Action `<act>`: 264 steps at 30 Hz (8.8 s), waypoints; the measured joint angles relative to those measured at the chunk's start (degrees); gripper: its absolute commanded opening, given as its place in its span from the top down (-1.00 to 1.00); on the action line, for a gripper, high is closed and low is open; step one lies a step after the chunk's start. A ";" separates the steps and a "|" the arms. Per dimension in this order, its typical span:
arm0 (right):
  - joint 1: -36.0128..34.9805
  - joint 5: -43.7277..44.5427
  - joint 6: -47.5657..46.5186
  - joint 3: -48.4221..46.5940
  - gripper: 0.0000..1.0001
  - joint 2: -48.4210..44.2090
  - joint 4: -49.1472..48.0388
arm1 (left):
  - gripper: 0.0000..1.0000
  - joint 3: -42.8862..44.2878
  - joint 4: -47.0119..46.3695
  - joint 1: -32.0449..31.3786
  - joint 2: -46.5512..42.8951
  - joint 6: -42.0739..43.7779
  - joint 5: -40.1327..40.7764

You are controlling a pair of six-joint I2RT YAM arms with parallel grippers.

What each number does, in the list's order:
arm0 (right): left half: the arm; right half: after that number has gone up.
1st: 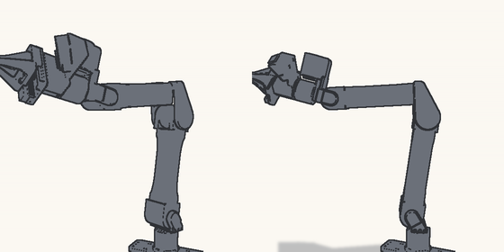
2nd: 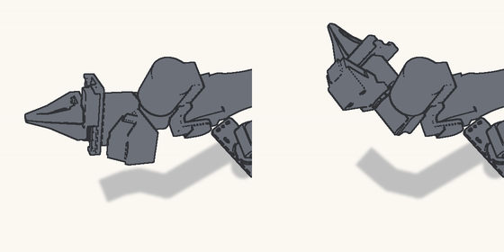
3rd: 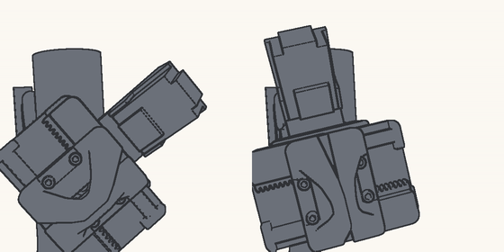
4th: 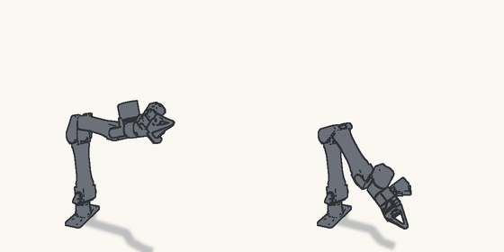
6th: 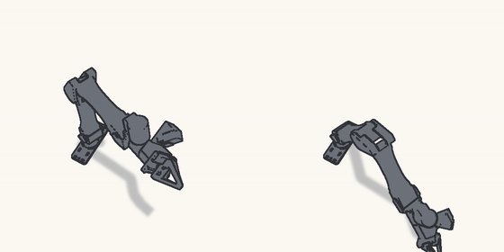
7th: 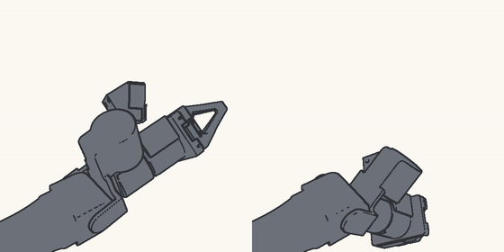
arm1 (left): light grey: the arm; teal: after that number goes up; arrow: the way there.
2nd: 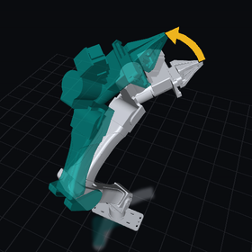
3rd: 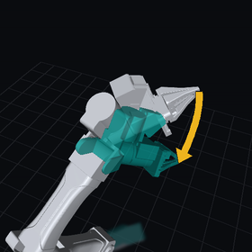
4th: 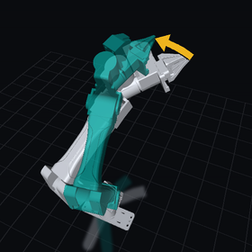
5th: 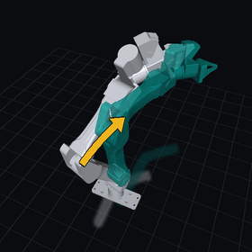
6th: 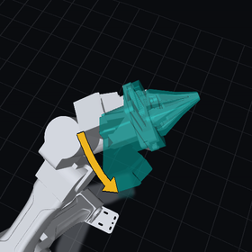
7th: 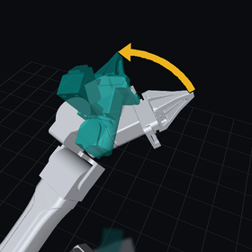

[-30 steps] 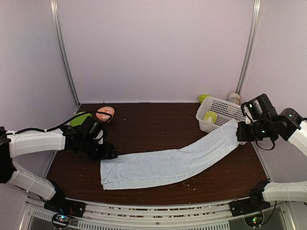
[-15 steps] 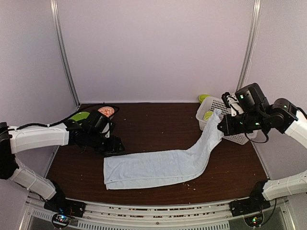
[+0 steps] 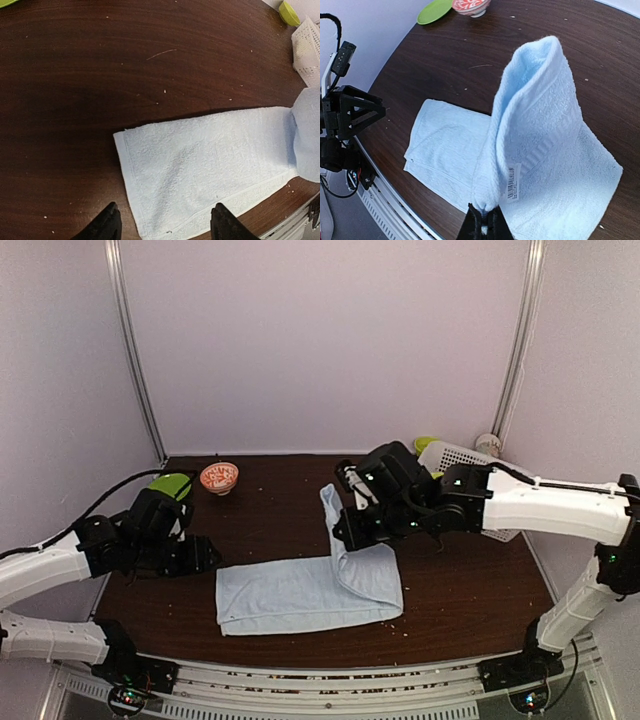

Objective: Roll the towels
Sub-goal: Fold the towel at the center of the board, then smooth out the towel at the center of the board, then move the towel to the center of the board, then adjust the towel at the center of the board.

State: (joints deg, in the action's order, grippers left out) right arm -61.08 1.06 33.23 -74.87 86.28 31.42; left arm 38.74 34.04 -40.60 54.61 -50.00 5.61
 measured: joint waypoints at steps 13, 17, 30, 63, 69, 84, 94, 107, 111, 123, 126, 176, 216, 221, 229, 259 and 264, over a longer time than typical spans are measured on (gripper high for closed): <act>-7.02 -3.65 0.72 -15.93 1.00 19.12 -2.40 | -0.25 -2.49 5.68 0.00 -6.54 -1.57 4.31; -7.21 -3.80 1.64 -18.88 1.00 22.49 -1.49 | -0.25 -2.75 6.58 0.00 -6.73 -1.60 5.01; -7.61 -8.94 5.79 -31.95 0.78 34.86 2.10 | -0.25 -4.35 7.15 0.00 -7.56 -2.45 5.38; 1.03 -7.85 3.10 8.24 0.20 11.80 -1.84 | -0.05 3.17 -6.34 -6.45 19.69 0.35 -7.93; 1.03 -7.89 3.45 14.45 0.21 12.09 -2.21 | 0.22 5.81 -8.39 -8.81 31.01 3.02 -8.22; 5.44 -5.07 3.02 16.04 0.03 6.45 0.20 | 1.00 1.20 -6.78 -11.28 27.47 3.15 -7.17; 16.26 -5.20 0.04 -0.20 0.13 18.69 -5.88 | 1.00 1.42 -1.25 -11.37 24.46 4.74 -7.15; 13.86 -7.32 -3.85 -6.25 0.39 28.41 -0.79 | 0.17 1.42 0.74 -11.39 24.41 6.01 -7.76; 14.82 -5.22 -4.22 -7.98 0.39 31.01 1.49 | -0.19 1.42 1.64 -11.50 23.12 6.69 -7.80; 16.09 -3.80 -4.35 -7.78 0.06 30.77 3.23 | -0.31 10.05 8.50 -9.14 14.49 8.59 -2.82; 15.69 -4.61 -3.48 -3.39 0.10 25.51 2.45 | -0.19 12.17 6.60 -7.15 16.28 9.29 -2.16; 5.49 -8.70 4.17 9.73 0.18 10.36 -5.49 | 0.36 -8.46 -16.57 7.93 19.21 -0.24 -14.14; 0.02 -3.13 -5.92 4.37 0.10 6.25 -2.34 | -0.59 7.23 -7.21 -0.39 16.02 4.57 -11.89; -8.33 -2.69 -11.10 -7.69 0.09 19.10 -1.18 | -0.56 -0.37 -2.84 -0.39 3.87 -0.87 -4.70; -14.29 -1.84 -17.03 -20.31 0.02 33.35 3.34 | -0.56 -7.37 4.04 -0.39 -8.68 -7.26 2.75; -16.04 8.94 -21.33 -37.46 0.55 49.57 13.22 | -0.55 -13.09 6.38 -0.37 -13.14 -10.62 5.27; -16.06 9.44 -21.20 -37.48 0.74 49.59 13.31 | -0.55 -13.16 6.29 -0.37 -12.85 -10.64 5.05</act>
State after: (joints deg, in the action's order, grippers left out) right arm -77.14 10.50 12.03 -112.36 135.87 44.73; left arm 25.58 40.34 -40.97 41.76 -60.64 10.66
